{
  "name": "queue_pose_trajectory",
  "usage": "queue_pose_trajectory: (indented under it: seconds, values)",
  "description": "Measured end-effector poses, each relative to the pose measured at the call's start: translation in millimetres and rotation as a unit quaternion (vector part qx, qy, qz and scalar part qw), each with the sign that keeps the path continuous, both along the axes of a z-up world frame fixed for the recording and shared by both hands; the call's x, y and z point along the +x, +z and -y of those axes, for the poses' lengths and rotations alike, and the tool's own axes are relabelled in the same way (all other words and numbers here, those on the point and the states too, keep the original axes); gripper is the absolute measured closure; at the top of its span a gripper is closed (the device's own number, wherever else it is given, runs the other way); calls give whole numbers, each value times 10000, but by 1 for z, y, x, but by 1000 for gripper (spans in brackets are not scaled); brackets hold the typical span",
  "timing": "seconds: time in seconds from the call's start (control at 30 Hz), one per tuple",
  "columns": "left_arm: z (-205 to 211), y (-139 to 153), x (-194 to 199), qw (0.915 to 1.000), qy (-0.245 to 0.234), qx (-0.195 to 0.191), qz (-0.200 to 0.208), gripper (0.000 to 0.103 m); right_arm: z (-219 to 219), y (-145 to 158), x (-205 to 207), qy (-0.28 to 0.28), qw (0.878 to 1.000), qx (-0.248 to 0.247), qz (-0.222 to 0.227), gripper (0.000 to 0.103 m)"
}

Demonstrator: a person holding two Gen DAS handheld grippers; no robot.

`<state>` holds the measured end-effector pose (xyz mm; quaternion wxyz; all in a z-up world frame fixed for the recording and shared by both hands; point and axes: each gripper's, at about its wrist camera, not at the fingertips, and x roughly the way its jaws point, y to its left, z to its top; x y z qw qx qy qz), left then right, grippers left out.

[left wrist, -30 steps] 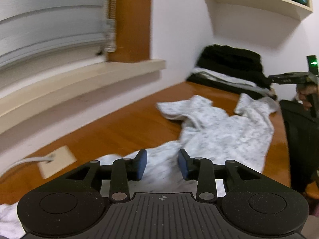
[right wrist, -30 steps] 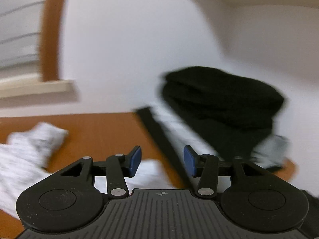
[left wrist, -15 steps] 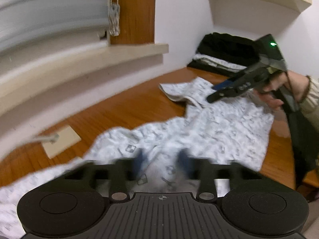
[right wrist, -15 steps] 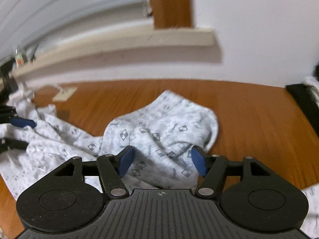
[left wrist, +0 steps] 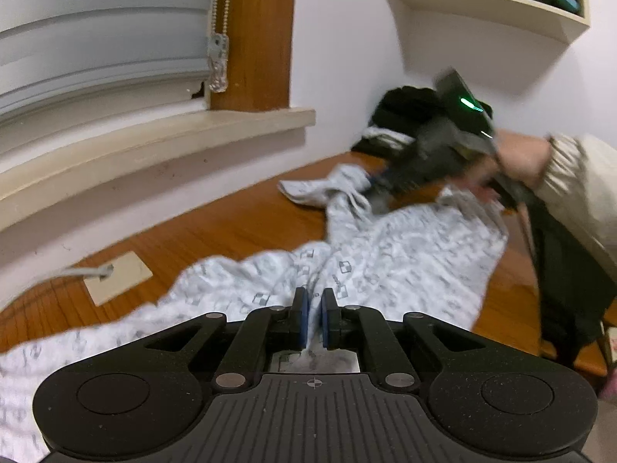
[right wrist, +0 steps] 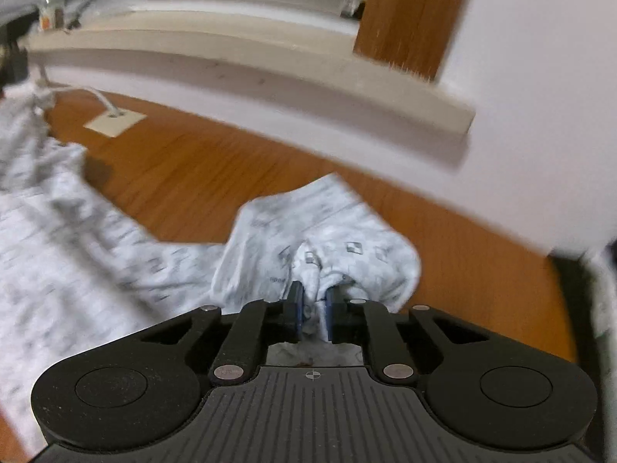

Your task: Fold clothes

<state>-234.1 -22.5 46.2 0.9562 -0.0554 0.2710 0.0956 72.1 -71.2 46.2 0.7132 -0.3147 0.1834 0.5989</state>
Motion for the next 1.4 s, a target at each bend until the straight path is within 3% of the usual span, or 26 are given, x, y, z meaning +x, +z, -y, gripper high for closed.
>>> queue_pose_trajectory:
  seconds: [0.17, 0.27, 0.43, 0.53, 0.63, 0.67, 0.73, 0.9, 0.97, 1.13, 1.3, 1.4]
  values:
    - [11, -3, -12, 10000, 3, -76, -40, 96, -20, 31, 8, -410, 9943, 542, 821, 92]
    - [13, -3, -14, 9999, 13, -122, -43, 96, -17, 59, 19, -951, 9784, 1301, 1293, 92]
    - [11, -5, -12, 9998, 24, -194, -65, 96, 4, 77, 34, -1740, 9511, 2057, 1508, 90]
    - [6, -6, -12, 9996, 78, -268, -35, 93, 6, 58, 43, -1612, 9708, 1435, 1048, 79]
    - [-1, -2, -15, 9993, 180, -330, 61, 92, 19, 33, 47, -1304, 9844, 1093, 457, 59]
    - [-4, 1, -17, 9991, 229, -337, 101, 88, 25, 26, 47, -1215, 9866, 1055, 256, 57]
    - [-11, 7, -24, 9987, 402, -251, 160, 67, 37, 12, 48, -949, 9908, 929, -265, 53]
    - [-40, 19, -44, 9960, 883, -36, 121, 62, 61, -17, 33, -485, 9914, 756, -950, 47]
    - [-57, 20, -52, 9929, 1186, 8, 65, 51, 65, -25, 26, -399, 9919, 679, -992, 46]
    - [-99, 18, -83, 9818, 1898, -73, -7, 44, 70, -35, 22, -432, 9914, 666, -1044, 41]
    - [-114, 12, -122, 9697, 2433, 117, -197, 38, 66, -45, 31, -559, 9894, 633, -1179, 39]
    - [-118, 7, -141, 9645, 2605, 180, -402, 35, 63, -46, 31, -586, 9894, 600, -1189, 32]
